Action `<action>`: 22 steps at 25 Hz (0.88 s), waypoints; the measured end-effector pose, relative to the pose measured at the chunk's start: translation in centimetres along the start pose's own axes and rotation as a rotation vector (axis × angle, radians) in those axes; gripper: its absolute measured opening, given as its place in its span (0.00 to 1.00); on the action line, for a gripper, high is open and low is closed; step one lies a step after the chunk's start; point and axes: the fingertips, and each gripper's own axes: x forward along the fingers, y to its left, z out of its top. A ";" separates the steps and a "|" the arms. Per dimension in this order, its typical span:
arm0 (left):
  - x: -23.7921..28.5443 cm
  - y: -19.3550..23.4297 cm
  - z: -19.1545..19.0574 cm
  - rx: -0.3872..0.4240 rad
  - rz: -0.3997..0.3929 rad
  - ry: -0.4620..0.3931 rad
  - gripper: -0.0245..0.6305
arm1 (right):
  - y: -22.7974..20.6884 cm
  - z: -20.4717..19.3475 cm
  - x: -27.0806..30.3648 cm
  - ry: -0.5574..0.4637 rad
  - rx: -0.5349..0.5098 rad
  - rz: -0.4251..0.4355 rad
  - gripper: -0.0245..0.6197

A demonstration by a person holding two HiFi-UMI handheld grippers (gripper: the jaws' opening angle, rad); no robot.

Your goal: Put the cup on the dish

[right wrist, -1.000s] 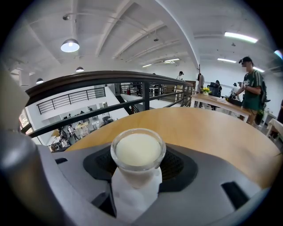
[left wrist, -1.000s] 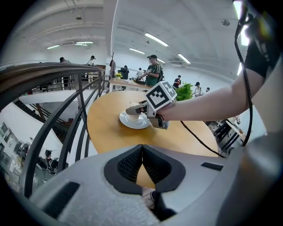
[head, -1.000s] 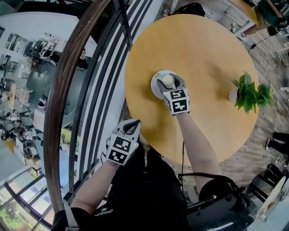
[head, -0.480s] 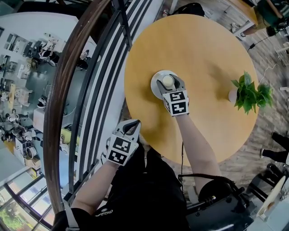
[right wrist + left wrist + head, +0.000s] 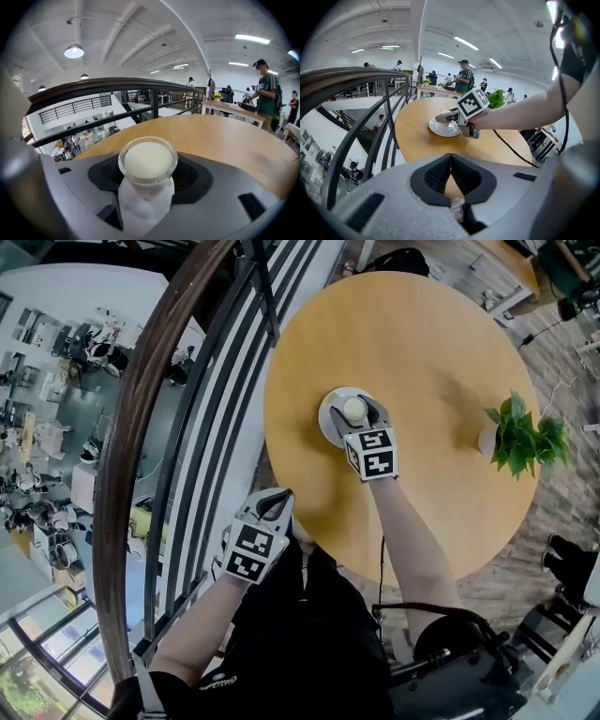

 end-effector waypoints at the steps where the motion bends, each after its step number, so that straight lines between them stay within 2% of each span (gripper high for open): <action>1: -0.1 0.0 -0.1 0.000 0.000 -0.001 0.05 | 0.1 0.0 -0.1 -0.001 -0.001 -0.005 0.44; 8: -0.5 -0.2 -0.5 0.001 -0.005 -0.001 0.05 | 0.1 -0.1 -0.4 -0.006 0.022 -0.017 0.51; 22: -0.8 -0.7 -0.2 0.015 -0.014 -0.009 0.05 | 0.7 0.2 -1.3 -0.007 0.050 -0.002 0.51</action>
